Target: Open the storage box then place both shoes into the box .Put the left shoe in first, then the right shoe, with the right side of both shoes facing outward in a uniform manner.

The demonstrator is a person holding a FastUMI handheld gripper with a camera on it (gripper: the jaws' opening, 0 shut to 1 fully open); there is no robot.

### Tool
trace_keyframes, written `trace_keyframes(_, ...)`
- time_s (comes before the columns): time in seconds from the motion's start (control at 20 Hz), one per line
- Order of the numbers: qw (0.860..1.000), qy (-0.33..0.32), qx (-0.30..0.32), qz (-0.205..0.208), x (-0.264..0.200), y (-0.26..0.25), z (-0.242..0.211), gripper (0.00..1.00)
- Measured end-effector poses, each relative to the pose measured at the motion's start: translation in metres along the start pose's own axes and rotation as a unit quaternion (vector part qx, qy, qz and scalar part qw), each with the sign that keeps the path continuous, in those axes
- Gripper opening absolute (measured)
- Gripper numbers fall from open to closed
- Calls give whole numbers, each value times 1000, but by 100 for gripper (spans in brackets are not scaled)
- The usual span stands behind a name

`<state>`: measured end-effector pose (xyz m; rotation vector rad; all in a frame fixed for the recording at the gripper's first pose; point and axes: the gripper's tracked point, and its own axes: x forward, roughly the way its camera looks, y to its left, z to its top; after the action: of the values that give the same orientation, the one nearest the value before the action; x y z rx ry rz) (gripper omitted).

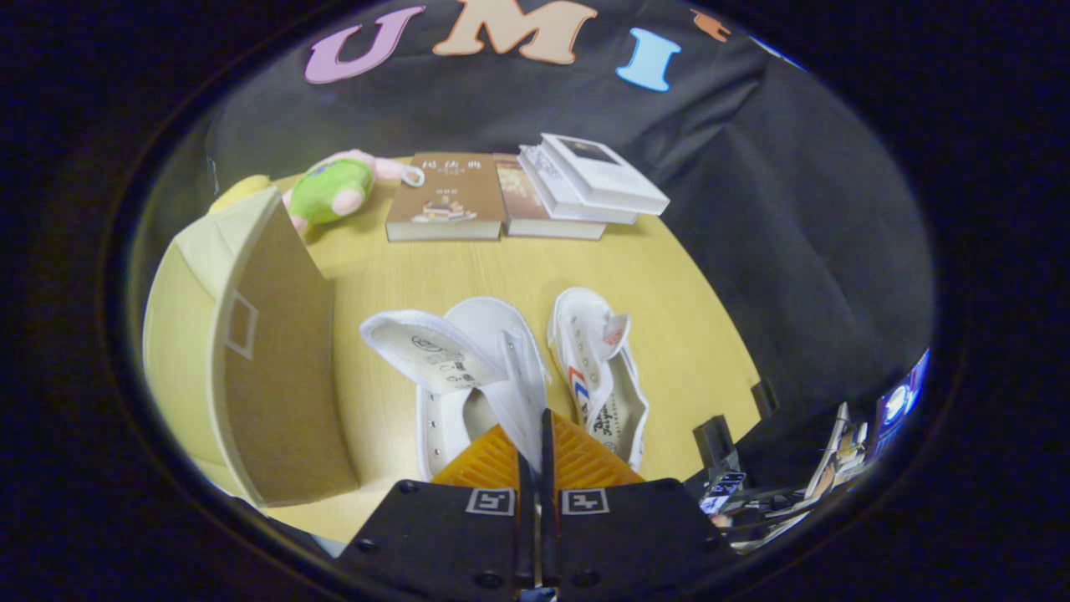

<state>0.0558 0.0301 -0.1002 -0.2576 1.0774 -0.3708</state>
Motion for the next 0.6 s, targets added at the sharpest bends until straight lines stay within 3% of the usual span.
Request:
trace_keyframes(0.3,993,-115,-3,-7,-97,17,76,6)
trace_keyframes(0.4,990,-136,-11,20,-119,48,90,6)
trace_keyframes(0.6,983,-141,-15,115,-137,135,96,6)
